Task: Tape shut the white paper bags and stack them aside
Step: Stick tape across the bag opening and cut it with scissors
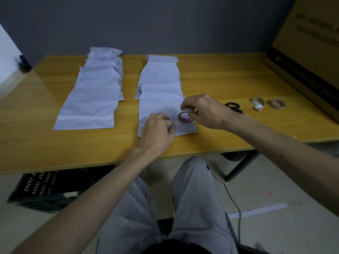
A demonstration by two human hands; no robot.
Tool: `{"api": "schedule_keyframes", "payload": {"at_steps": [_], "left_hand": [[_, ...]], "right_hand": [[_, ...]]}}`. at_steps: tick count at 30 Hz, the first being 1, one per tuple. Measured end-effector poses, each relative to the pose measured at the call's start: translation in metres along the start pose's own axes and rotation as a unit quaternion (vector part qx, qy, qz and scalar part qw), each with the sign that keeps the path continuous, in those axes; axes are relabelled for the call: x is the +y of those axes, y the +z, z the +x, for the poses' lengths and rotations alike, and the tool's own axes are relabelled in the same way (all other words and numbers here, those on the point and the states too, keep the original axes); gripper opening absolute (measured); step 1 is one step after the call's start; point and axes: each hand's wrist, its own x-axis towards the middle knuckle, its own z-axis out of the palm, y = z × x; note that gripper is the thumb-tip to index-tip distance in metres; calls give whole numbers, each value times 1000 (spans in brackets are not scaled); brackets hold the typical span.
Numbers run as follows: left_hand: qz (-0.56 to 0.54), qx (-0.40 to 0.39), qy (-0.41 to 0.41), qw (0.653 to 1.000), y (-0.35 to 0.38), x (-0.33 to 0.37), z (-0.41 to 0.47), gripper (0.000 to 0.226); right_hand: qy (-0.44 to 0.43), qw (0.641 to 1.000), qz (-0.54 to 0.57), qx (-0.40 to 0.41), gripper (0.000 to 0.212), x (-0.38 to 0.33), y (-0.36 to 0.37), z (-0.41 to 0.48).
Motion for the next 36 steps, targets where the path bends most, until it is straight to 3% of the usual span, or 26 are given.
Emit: {"api": "schedule_keyframes", "payload": {"at_steps": [21,27,31,36], "left_hand": [[27,19,-2,999,0,7,1,22],[-20,-28,41,999,4,6,-4,24],[-5,-87,83,993,4,4,-7,26],[21,-134,96,986,-3,0,-8,31]], "right_hand": [[4,999,28,19,27,-2,4,-5],[-32,997,41,50,31,-3,23,-11],[17,993,71,88,35,-4,28,-13],[22,988,88,125,20,-3,33,-15]]}}
